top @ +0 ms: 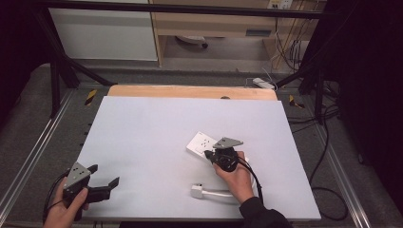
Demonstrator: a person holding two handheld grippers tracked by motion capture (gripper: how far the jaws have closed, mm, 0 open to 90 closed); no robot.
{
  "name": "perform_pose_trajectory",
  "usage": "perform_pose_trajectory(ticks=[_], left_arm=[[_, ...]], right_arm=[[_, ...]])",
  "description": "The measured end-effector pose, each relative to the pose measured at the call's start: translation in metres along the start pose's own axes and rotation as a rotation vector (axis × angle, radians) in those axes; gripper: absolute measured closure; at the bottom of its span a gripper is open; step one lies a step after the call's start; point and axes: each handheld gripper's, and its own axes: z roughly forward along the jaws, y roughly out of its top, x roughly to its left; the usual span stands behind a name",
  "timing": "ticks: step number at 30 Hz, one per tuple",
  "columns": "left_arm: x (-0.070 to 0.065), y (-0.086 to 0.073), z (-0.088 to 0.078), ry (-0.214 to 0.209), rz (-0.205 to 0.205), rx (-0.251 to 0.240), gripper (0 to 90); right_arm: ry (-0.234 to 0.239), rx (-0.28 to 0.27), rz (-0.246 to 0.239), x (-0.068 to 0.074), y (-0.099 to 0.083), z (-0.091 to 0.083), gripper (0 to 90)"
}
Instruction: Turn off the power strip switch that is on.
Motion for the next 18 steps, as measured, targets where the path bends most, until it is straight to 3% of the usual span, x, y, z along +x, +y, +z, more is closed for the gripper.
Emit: perform_pose_trajectory(ticks=[18], left_arm=[[-0.0004,0.0000,0.0003,-0.004,0.006,0.002,6.8]], right_arm=[[0.010,-0.003,-0.007,0.0015,-0.0001,-0.0004,90.0]])
